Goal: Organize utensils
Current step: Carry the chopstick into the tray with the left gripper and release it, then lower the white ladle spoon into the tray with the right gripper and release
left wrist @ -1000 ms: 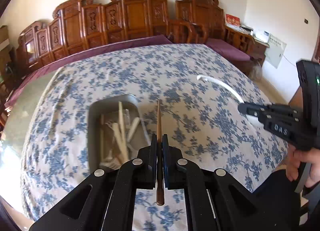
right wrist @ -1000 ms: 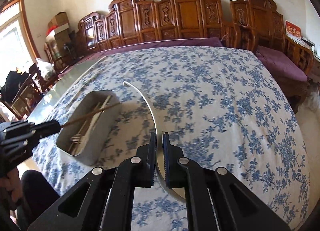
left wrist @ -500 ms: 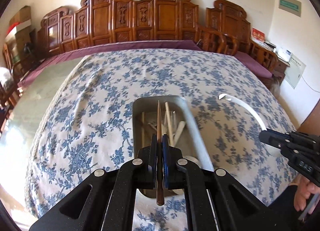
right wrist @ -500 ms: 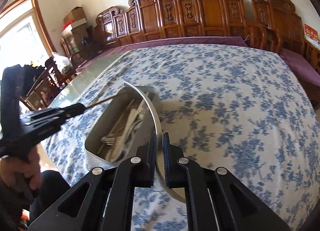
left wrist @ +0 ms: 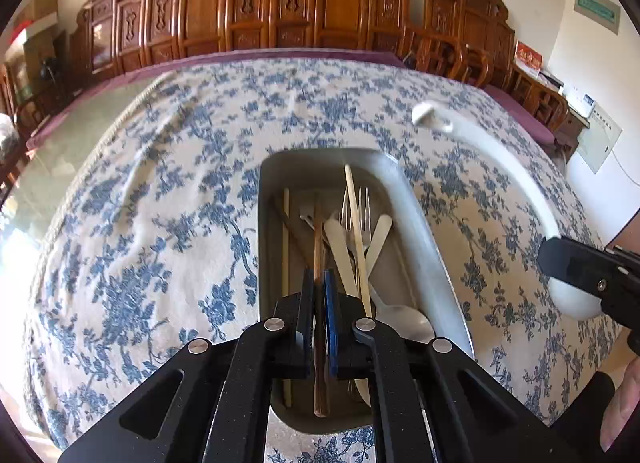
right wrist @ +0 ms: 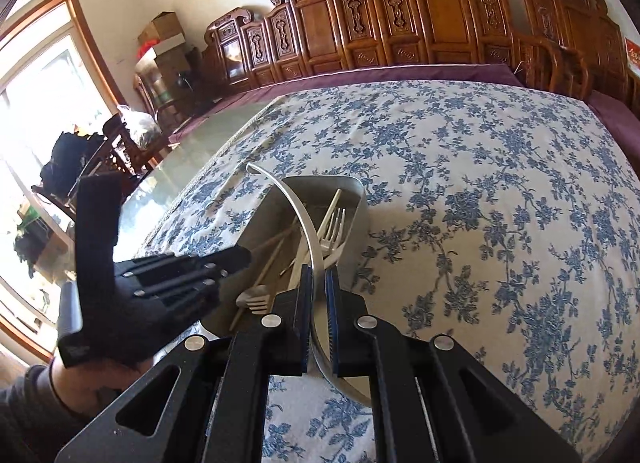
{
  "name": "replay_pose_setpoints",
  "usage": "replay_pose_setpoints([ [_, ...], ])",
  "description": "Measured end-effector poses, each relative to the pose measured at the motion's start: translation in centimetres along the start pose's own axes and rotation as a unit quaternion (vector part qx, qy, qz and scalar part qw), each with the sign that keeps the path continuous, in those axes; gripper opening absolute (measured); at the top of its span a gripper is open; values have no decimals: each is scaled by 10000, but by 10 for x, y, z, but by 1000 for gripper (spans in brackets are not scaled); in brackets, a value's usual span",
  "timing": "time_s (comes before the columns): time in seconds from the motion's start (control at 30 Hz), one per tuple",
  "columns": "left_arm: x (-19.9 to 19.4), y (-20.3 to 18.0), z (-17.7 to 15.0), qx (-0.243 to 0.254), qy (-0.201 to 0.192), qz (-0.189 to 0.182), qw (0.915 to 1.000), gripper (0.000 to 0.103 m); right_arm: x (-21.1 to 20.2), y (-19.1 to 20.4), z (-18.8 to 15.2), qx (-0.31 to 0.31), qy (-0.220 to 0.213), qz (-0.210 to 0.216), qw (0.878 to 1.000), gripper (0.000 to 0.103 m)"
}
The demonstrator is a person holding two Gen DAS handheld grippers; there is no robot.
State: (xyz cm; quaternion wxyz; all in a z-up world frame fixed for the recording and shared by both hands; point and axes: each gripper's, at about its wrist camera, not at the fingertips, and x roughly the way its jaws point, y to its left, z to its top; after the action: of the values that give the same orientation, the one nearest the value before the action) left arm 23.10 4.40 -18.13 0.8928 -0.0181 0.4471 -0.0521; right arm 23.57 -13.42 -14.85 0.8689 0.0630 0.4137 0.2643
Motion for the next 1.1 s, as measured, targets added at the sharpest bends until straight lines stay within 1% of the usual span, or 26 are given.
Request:
replay_pose_setpoints([
  [0.07, 0, 0, 1, 26, 49, -3, 10000, 4, 2, 1, 3, 50, 2, 46, 10000, 8],
  [0.17, -11, 2, 4, 119, -59, 16, 9999, 4, 5, 4, 6, 72, -6, 82, 9999, 8],
  [0.4, -47, 21, 12, 169, -341, 132, 9992, 5, 16, 19, 11, 205, 19, 283, 9994, 8],
  [0.6, -68, 42, 7, 159, -475, 267, 9984, 5, 29, 38, 15, 238, 79, 423, 9988, 8],
  [0.77, -74, 59, 1, 30, -488, 291, 9984, 5, 49, 48, 13, 317, 227, 460, 9982, 8],
  [0.93, -76, 69, -3, -27, -476, 288, 9984, 5, 68, 43, 6, 577, 390, 450, 9966, 8],
  [1.1, -77, 69, -3, -12, -488, 259, 9985, 5, 88, 24, 4, 961, 533, 432, 9930, 8],
])
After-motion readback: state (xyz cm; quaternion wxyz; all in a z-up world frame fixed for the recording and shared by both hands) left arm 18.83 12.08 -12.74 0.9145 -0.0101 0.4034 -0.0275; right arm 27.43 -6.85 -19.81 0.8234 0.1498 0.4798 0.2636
